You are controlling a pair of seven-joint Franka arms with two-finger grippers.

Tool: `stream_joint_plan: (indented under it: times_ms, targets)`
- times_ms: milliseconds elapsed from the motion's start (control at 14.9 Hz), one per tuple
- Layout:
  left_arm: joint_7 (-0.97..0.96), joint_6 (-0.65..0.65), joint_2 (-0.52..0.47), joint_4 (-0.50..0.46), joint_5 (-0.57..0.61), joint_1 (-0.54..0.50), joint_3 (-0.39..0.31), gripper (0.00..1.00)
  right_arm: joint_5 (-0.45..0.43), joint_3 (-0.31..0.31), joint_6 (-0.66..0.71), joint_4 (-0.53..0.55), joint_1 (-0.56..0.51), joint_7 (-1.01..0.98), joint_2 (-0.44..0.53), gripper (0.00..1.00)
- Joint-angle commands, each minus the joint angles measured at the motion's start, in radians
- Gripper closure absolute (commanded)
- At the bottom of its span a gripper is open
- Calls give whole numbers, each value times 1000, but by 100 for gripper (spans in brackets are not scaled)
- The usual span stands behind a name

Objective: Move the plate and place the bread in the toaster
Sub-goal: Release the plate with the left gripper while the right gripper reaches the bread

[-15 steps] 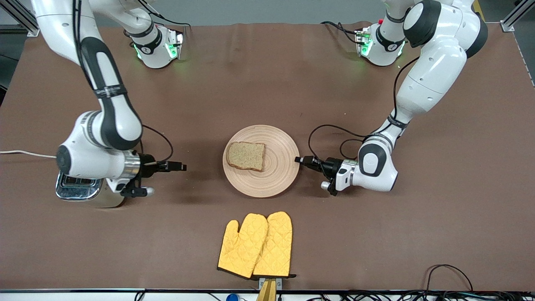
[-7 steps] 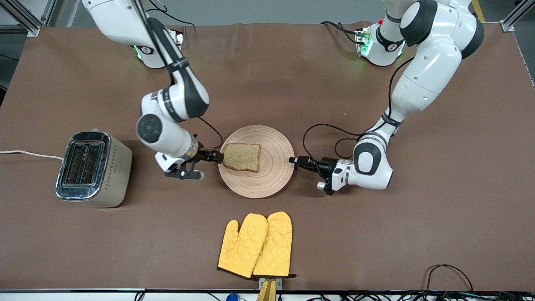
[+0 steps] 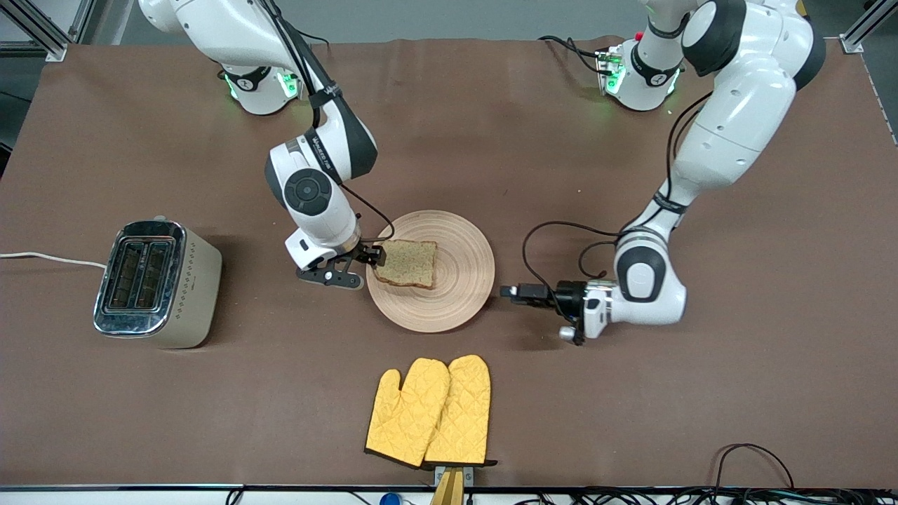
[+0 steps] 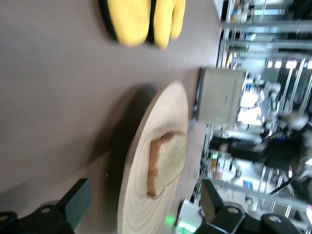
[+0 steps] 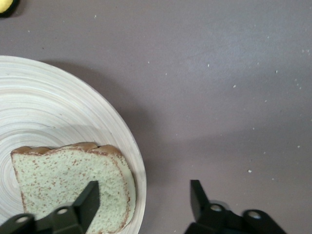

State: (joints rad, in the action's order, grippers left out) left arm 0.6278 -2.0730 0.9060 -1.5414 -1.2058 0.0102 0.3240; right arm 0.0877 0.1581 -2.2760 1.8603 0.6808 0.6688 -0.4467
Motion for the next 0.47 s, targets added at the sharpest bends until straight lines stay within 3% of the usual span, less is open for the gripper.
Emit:
stream_joint_plan:
  times_ms: [0, 403]
  targets:
    - [-130, -7, -65, 16, 32, -24, -22, 0, -28, 11, -28, 46, 20, 44, 19, 26]
    - [-563, 7, -183, 115, 308, -96, -22, 0, -25, 9, -99, 73, 40, 67, -10, 39]
